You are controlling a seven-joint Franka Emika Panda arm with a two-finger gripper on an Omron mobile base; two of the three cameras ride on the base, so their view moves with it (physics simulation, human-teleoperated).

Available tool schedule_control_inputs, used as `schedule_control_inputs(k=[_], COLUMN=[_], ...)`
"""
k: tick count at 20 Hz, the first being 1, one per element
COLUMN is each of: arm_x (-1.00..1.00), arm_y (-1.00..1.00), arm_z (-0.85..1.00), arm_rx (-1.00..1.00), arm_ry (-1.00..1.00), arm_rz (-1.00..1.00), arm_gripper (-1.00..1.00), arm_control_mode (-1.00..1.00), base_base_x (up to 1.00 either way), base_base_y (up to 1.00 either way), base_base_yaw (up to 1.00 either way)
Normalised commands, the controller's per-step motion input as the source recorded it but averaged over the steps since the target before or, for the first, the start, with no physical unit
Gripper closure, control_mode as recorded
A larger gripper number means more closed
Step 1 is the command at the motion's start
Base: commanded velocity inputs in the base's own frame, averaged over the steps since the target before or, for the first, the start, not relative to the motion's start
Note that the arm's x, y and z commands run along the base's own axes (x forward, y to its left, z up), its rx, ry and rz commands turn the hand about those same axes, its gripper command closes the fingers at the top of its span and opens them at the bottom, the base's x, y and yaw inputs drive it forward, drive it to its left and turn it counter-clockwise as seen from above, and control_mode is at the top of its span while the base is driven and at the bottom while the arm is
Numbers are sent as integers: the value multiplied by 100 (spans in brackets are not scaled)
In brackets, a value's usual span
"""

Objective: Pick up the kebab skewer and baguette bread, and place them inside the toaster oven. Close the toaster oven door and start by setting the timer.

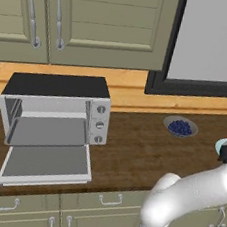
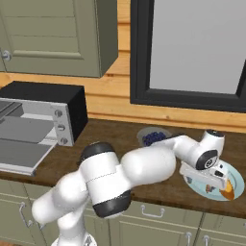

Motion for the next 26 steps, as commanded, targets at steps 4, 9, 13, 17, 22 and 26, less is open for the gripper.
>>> schedule_control_inputs(k=[4,9,13,17,22,26], arm_x=[54,37,0,0,-2,-1], arm_y=[-58,-57,-11,1,29,43], arm_z=[-16,-21,-22,-11,-19,-17], arm_rx=[9,9,5,0,0,-1], arm_ry=[0,0,0,0,-5,-9], arm_rz=[0,0,-2,-4,-4,-1], arm_gripper=[-100,-100,-100,-100,-100,-100], arm_control_mode=[-100,-100,-100,-100,-100,-100], base_base_x=[0,0,0,0,0,0], base_base_y=[0,0,0,0,0,0], base_base_yaw=[0,0,0,0,0,0])
